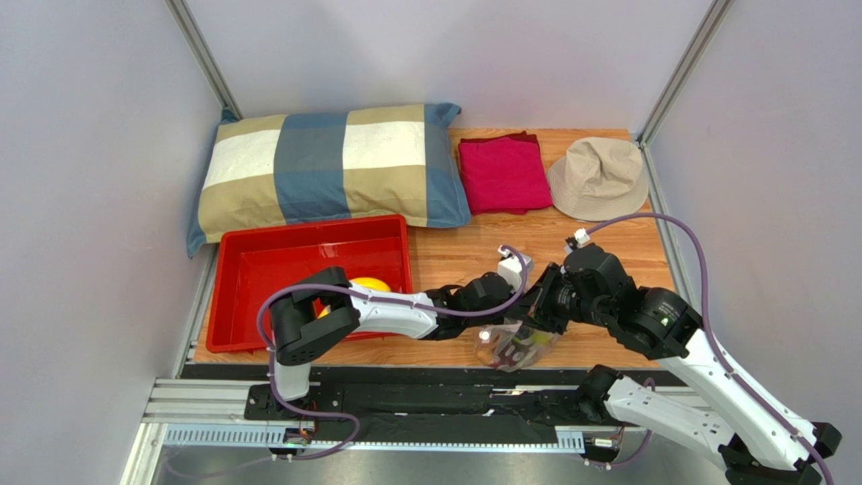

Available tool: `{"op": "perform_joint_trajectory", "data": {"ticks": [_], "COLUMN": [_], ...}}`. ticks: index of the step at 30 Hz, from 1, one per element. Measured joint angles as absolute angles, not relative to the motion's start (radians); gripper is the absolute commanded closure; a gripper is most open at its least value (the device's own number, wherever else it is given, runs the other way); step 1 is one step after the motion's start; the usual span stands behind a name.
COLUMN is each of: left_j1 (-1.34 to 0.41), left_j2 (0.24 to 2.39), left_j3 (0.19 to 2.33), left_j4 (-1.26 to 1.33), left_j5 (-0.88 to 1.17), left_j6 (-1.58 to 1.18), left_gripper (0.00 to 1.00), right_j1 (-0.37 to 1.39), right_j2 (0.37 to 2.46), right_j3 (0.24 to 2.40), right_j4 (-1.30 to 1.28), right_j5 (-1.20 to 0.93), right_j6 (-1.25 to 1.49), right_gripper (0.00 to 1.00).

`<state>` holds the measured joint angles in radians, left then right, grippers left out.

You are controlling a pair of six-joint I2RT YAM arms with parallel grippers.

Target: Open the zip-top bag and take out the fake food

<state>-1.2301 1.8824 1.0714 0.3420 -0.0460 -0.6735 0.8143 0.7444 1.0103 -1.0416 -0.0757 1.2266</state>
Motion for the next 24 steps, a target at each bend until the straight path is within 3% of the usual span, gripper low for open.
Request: {"op": "perform_joint_trajectory", "data": {"ticks": [3,14,24], "left_j1": [-1.230,-1.230,-1.229], "left_j2": [1.875,1.601,1.271], "left_j3": [1.067,1.101,1.206], "left_j4": [0.341,-0.037,-0.310], "left_j5": [-0.039,-0.033,-0.001], "left_j6": [-0.661,-0.482,-0.367], "left_gripper": [1.00,1.00,1.00], "right_j1": [0.817,0.818,0.818], "right_j2": [0.727,0.645,0.714], "right_j3": [1.010,0.985,0.999], "right_j4": [-1.059,-1.114,-1.122], "right_j5": [-0.067,0.015,0.094], "right_j6": [1.226,1.134,1.015], "right_gripper": [1.00,1.00,1.00]}}
